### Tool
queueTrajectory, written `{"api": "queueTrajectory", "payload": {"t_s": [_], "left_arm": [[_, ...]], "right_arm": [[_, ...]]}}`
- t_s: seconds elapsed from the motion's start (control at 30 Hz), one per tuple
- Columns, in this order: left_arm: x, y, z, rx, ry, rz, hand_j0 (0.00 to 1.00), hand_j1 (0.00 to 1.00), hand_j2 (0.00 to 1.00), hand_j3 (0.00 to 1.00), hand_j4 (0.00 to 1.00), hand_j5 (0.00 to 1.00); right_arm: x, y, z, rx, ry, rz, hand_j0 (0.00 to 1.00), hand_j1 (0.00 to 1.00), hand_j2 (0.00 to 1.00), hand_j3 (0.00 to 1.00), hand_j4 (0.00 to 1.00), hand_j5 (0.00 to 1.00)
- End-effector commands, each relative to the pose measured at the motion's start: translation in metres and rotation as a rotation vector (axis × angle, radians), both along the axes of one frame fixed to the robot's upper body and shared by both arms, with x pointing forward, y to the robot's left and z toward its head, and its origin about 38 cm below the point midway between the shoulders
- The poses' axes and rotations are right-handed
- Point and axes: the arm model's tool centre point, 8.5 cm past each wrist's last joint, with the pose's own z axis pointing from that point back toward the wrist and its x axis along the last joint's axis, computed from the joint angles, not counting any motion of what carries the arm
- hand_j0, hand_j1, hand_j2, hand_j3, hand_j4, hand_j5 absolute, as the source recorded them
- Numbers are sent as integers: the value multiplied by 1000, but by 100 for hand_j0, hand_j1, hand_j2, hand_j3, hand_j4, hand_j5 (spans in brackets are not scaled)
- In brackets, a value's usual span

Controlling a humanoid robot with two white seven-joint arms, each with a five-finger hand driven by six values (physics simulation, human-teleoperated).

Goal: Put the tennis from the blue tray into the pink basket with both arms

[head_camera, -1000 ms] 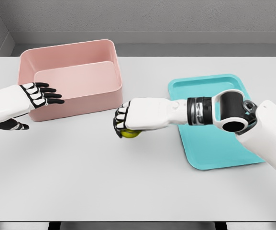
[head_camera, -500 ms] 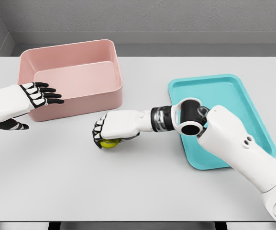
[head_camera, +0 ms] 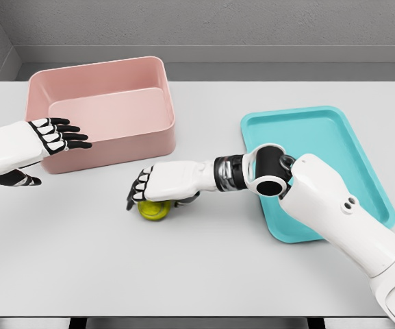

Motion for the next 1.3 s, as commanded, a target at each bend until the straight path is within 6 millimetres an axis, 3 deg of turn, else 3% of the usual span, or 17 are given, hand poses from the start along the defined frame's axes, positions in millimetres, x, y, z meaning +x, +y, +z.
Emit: {"api": "queueTrajectory", "payload": {"t_s": [0.0,0.13,0.2,0.4,0.5,0.53,0.63,0.77,0.9,1.0,1.27], "left_arm": [[0,0,0,-7,2,1,100,100,100,100,100,100],[0,-1,-2,-6,6,-1,100,100,100,100,100,100],[0,-3,-5,-8,4,-3,100,100,100,100,100,100],[-1,-16,-26,1,20,-24,100,100,100,100,100,100],[-2,-23,-37,20,24,-39,100,100,100,100,100,100],[-3,-26,-41,20,26,-44,100,100,100,100,100,100],[-4,-35,-49,21,40,-62,100,100,100,100,100,100],[-4,-41,-54,32,49,-76,100,100,100,100,100,100],[1,-50,-51,32,35,-99,100,100,100,100,100,100],[9,-79,-57,46,14,-164,100,100,100,100,100,100],[13,-113,-62,46,9,-249,100,100,100,100,100,100]], "right_arm": [[1,-1,0,3,6,-7,99,99,99,99,99,99],[2,-1,-2,-6,0,-9,99,99,99,99,99,99],[7,-14,4,-13,-21,-28,99,99,99,99,99,99],[2,-76,102,110,-271,-81,100,100,100,100,100,100],[2,-131,129,170,-310,-192,100,100,100,100,100,100],[4,-167,135,201,-304,-279,100,100,100,100,100,100],[-10,-257,132,366,-259,-528,100,100,100,100,100,100],[-41,-319,111,507,-170,-691,100,100,100,100,100,100],[-52,-330,95,526,-112,-725,100,100,100,100,100,100],[-58,-322,73,554,-52,-736,100,100,100,100,100,100],[-59,-322,71,558,-47,-740,100,100,100,100,100,100]]}}
